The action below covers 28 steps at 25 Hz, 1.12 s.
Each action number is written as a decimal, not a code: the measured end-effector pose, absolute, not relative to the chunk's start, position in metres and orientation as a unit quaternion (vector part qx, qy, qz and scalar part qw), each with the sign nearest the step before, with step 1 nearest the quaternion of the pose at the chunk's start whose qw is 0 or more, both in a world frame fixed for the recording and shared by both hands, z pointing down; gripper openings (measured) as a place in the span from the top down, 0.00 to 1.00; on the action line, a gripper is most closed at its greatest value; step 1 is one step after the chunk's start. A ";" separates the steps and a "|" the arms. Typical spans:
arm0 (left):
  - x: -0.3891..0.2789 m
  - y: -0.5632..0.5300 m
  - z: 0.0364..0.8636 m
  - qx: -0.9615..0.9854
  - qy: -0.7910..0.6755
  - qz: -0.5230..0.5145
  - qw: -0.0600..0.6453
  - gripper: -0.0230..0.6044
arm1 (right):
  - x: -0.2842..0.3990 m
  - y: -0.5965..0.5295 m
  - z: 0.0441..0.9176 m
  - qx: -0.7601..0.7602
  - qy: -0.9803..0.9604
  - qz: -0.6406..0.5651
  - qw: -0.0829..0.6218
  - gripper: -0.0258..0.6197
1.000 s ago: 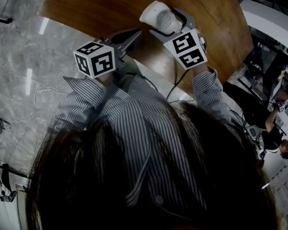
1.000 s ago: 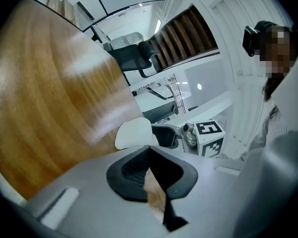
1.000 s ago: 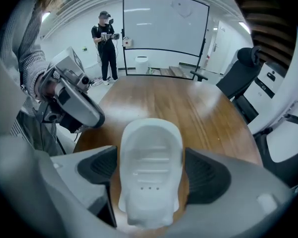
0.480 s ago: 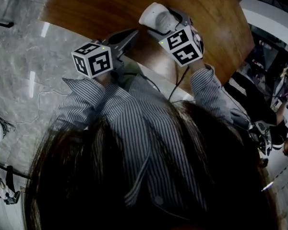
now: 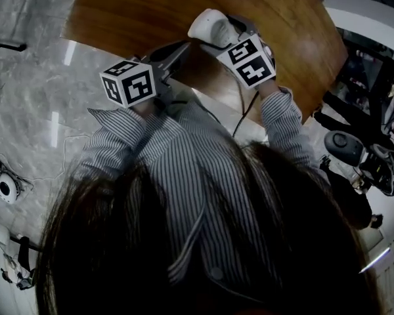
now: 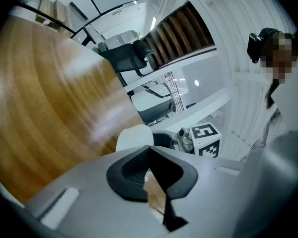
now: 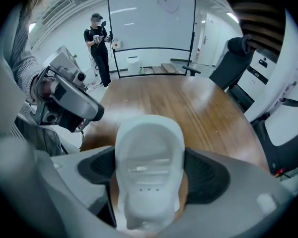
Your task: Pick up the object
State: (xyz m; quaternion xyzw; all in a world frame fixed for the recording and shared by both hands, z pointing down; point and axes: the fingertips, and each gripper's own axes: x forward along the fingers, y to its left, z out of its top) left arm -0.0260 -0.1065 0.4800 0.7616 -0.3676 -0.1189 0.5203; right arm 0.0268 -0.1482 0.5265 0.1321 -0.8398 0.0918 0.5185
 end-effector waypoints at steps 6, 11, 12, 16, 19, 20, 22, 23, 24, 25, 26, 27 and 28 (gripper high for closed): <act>-0.044 -0.117 0.449 0.787 -0.371 -0.109 0.481 0.96 | 0.023 -0.148 0.483 0.178 -0.861 0.104 0.466 0.31; -0.055 -0.139 0.421 0.806 -0.370 -0.102 0.450 0.96 | 0.033 -0.167 0.437 0.251 -0.877 0.110 0.394 0.31; -0.056 -0.145 0.414 0.812 -0.369 -0.099 0.441 0.96 | 0.036 -0.173 0.427 0.268 -0.880 0.114 0.375 0.31; -0.044 -0.158 0.388 0.831 -0.357 -0.094 0.416 0.96 | 0.052 -0.189 0.386 0.327 -0.888 0.124 0.298 0.31; -0.029 -0.166 0.379 0.841 -0.341 -0.086 0.410 0.96 | 0.062 -0.198 0.365 0.365 -0.891 0.143 0.228 0.31; -0.026 -0.170 0.377 0.844 -0.335 -0.082 0.410 0.96 | 0.065 -0.201 0.360 0.378 -0.890 0.147 0.209 0.31; -0.020 -0.175 0.372 0.846 -0.330 -0.081 0.412 0.96 | 0.070 -0.205 0.350 0.396 -0.888 0.153 0.177 0.31; -0.018 -0.175 0.370 0.845 -0.330 -0.084 0.413 0.96 | 0.073 -0.204 0.346 0.402 -0.888 0.157 0.161 0.31; -0.017 -0.173 0.367 0.844 -0.330 -0.088 0.414 0.96 | 0.075 -0.202 0.341 0.408 -0.888 0.161 0.142 0.31; -0.014 -0.170 0.365 0.843 -0.331 -0.093 0.413 0.96 | 0.078 -0.197 0.338 0.413 -0.887 0.166 0.121 0.31; -0.011 -0.165 0.362 0.844 -0.331 -0.098 0.411 0.96 | 0.082 -0.191 0.336 0.419 -0.886 0.172 0.099 0.31; -0.008 -0.161 0.361 0.845 -0.330 -0.106 0.408 0.96 | 0.086 -0.185 0.335 0.424 -0.884 0.178 0.078 0.31; -0.004 -0.157 0.359 0.845 -0.330 -0.114 0.405 0.96 | 0.091 -0.179 0.336 0.429 -0.882 0.183 0.060 0.31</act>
